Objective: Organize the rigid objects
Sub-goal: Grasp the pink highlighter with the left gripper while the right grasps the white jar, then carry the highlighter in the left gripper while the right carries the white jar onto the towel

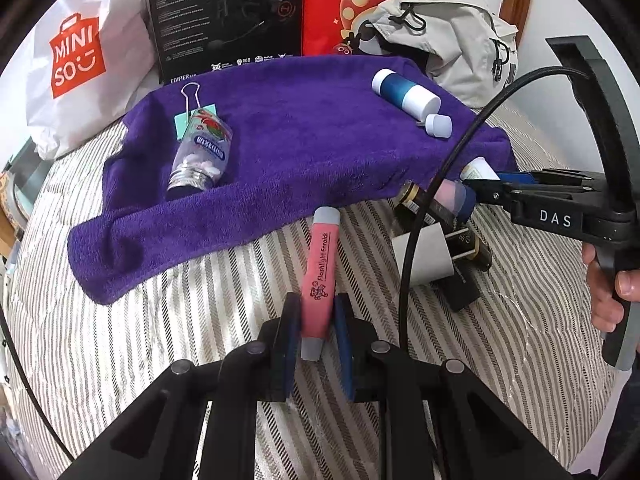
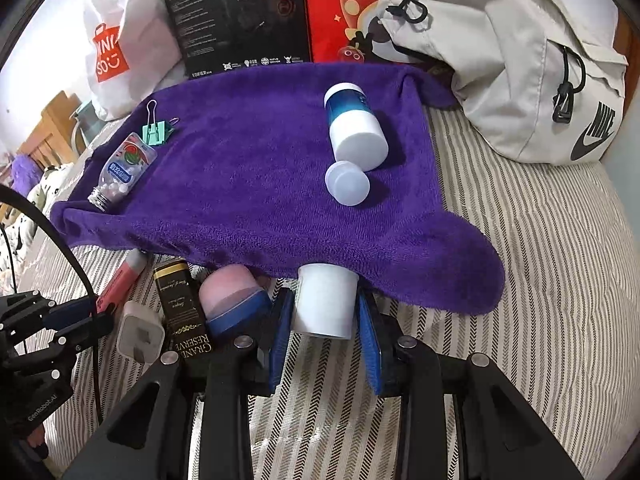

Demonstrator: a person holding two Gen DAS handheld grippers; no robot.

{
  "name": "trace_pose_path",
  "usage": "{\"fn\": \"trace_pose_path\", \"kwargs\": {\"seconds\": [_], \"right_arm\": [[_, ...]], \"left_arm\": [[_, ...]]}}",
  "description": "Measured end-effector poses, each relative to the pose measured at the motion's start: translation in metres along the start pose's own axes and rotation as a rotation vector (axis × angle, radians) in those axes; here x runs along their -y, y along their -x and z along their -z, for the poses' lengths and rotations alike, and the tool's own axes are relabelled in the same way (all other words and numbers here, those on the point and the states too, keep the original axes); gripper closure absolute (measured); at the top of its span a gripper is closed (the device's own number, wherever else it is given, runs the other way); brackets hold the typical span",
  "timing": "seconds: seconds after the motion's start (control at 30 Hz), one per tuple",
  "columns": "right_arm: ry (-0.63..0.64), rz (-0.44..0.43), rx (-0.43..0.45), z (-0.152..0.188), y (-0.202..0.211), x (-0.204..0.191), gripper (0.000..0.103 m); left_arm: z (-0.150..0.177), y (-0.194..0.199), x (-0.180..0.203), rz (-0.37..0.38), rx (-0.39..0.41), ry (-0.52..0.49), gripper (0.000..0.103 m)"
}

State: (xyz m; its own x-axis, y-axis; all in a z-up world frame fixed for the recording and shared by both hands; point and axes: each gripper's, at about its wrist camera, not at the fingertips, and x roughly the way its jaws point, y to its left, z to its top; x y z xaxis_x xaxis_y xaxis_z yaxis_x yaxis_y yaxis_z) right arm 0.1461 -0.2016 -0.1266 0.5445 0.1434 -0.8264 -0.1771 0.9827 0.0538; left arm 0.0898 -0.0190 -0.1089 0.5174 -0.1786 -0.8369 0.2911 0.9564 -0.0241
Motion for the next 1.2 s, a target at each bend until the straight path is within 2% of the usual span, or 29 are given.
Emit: {"fn": "trace_pose_path", "kwargs": {"seconds": [0.17, 0.4, 0.73, 1.0, 1.2], "right_arm": [[0.006, -0.014, -0.004, -0.001, 0.003, 0.004, 0.073], [0.007, -0.046, 0.014, 0.006, 0.021, 0.013, 0.074], [0.027, -0.011, -0.015, 0.018, 0.011, 0.015, 0.074], [0.048, 0.017, -0.001, 0.019, 0.008, 0.01, 0.073], [0.029, -0.021, -0.008, 0.018, 0.012, 0.017, 0.074]], "left_arm": [[0.001, 0.002, -0.004, 0.022, 0.002, 0.015, 0.086], [0.002, 0.012, -0.016, 0.016, 0.013, 0.047, 0.086], [0.005, 0.003, -0.01, -0.032, -0.011, 0.02, 0.086], [-0.002, -0.002, -0.01, -0.024, -0.001, 0.028, 0.084], [-0.003, 0.0, -0.013, 0.001, 0.0, 0.036, 0.086]]}}
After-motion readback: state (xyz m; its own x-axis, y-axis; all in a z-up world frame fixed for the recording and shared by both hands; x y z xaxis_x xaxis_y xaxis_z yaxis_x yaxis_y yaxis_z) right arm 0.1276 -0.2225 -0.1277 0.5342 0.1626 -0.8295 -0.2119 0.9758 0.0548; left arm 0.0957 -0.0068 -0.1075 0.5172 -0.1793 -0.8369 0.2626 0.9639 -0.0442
